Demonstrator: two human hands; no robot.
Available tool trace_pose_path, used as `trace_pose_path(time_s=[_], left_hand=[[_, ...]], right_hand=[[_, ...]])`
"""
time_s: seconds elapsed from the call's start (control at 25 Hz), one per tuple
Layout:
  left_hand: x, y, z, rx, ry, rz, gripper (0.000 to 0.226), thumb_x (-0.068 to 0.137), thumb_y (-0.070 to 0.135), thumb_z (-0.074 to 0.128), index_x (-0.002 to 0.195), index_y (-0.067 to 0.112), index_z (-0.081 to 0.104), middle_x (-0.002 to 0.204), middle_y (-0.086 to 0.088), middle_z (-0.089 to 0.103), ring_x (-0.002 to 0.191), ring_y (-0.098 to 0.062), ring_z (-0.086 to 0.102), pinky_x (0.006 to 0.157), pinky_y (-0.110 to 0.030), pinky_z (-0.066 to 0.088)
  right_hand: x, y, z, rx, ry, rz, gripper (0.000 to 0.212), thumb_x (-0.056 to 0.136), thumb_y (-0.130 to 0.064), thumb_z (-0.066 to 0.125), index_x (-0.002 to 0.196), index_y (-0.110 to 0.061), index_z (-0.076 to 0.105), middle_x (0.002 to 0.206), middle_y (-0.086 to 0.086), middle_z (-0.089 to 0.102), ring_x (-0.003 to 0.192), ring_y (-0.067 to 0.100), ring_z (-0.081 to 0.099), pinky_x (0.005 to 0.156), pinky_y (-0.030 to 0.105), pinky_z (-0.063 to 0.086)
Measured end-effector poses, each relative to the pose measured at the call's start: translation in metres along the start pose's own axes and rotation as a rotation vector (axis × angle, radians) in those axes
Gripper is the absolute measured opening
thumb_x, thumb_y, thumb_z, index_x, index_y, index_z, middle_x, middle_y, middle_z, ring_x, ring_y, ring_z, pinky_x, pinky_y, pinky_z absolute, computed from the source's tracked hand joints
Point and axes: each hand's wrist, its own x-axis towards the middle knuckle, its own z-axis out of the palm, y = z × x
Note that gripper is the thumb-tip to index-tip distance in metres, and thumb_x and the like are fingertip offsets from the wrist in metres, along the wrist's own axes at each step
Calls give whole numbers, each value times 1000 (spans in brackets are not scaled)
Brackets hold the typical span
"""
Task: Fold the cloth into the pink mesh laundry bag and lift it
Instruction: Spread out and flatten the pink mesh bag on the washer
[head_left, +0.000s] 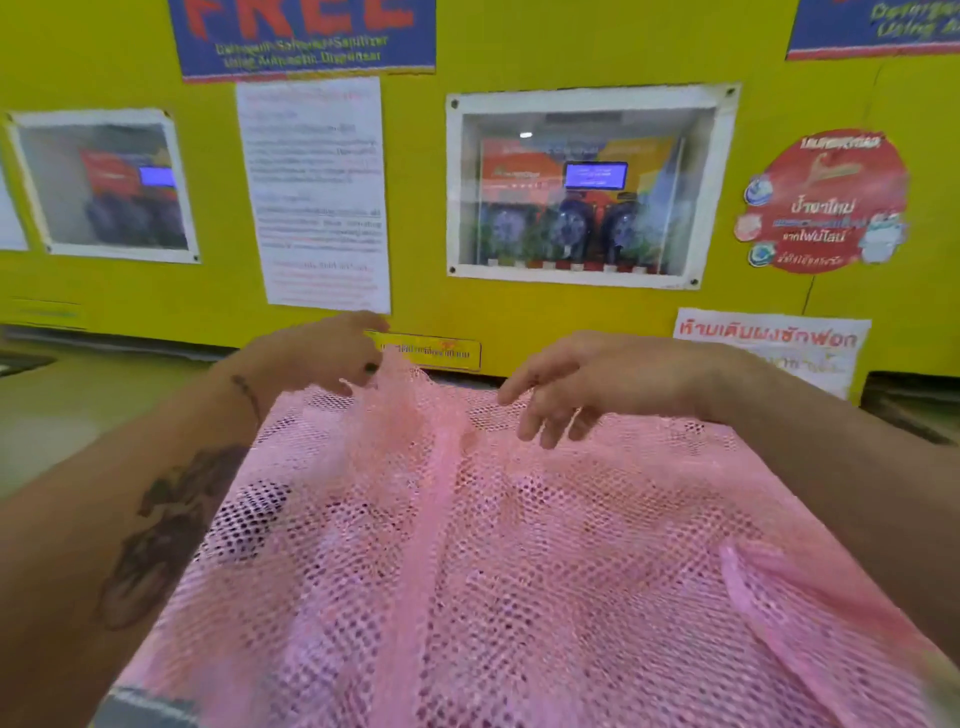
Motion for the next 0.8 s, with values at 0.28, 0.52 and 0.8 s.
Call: trace_pose_path(time_s=[0.28,0.52,0.8], left_hand=[[-76,-34,-7,464,16,-3,27,85,32,57,100,13,68,82,-7,76,78,-23,70,64,-29,50],[-150,-48,-4,507,-128,-24,62,78,70,52,126,31,53,114,4,65,99,-17,59,90,-35,50],[-173,-62,15,329,-130,233,50,86,35,63,131,44,43,75,10,48,73,-10,52,64,-24,40]], right_hand=[[103,-11,26,-637,208,-105,44,89,-6,45,125,-20,65,121,-3,63,109,16,54,85,26,43],[203,-27,57,-682,207,-83,53,87,-7,46,135,-26,56,143,4,54,126,26,51,98,39,47],[259,-28,69,-821,252,-33,14,83,-15,54,91,-16,65,98,5,68,86,26,61,69,33,53]])
